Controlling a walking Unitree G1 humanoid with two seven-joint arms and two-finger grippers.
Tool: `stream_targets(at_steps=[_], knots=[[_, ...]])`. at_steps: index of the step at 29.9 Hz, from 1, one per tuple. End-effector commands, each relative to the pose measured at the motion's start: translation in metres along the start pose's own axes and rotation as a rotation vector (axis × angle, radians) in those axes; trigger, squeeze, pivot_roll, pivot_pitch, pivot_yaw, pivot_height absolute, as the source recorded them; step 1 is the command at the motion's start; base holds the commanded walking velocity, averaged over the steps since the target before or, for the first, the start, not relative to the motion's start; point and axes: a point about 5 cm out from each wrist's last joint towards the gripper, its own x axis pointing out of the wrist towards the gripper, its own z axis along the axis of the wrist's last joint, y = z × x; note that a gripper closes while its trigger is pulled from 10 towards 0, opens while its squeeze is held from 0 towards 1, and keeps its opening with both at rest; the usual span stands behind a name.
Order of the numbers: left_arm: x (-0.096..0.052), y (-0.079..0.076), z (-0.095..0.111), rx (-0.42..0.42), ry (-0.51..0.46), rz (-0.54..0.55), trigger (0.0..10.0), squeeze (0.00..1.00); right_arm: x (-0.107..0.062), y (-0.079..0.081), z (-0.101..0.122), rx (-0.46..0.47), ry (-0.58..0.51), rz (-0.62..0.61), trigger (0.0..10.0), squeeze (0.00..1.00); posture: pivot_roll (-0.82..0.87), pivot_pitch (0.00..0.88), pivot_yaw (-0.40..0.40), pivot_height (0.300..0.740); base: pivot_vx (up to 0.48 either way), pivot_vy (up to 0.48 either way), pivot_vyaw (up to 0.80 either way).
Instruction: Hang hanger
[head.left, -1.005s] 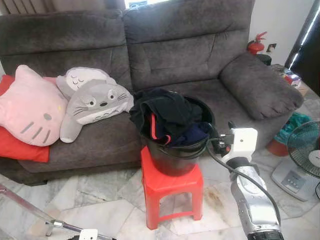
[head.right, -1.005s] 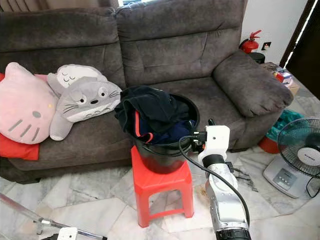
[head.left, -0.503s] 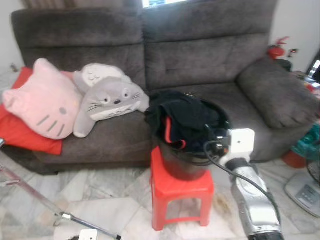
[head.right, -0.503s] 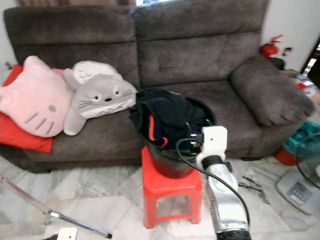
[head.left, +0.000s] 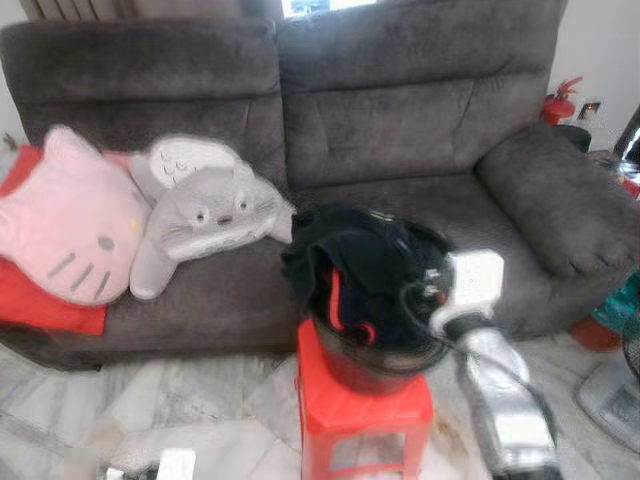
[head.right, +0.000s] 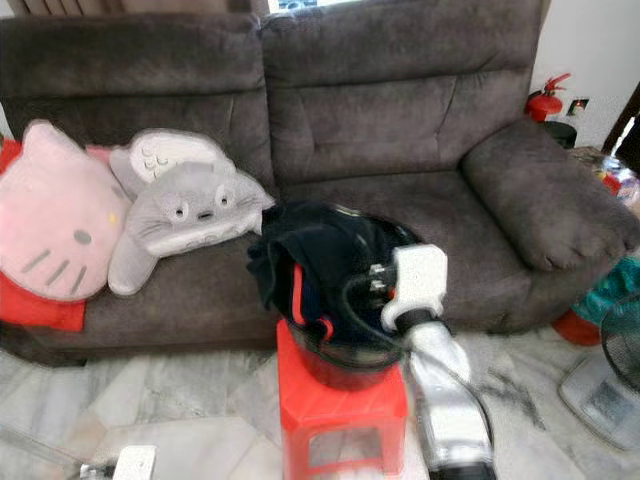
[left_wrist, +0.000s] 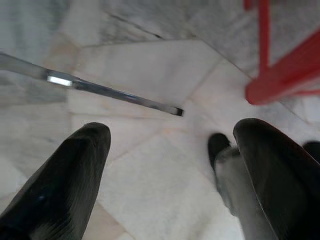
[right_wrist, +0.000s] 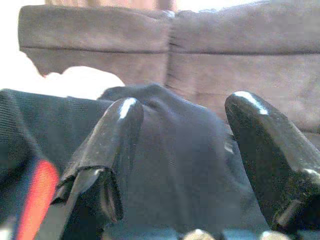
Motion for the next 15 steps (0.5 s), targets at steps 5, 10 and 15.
stream_targets(at_steps=[5,10,15], knots=[[-0.002,0.001,-0.007,0.002,0.021,0.008,10.0,0.0,-0.006,0.006,0.013,-0.036,-0.039,0.084,10.0,0.0,-0.23,0.0,0.083,0.732,0.0,0.0,0.0],[-0.002,0.001,-0.007,0.004,0.022,0.007,10.0,0.0,-0.012,0.011,0.016,-0.072,-0.03,0.146,10.0,0.0,-0.23,0.0,0.084,0.732,0.0,0.0,0.0],[-0.002,0.001,-0.007,0.005,0.03,-0.005,10.0,0.0,-0.011,0.015,0.022,-0.236,0.071,0.247,10.0,0.0,-0.25,0.0,0.087,0.732,0.0,0.0,0.0]])
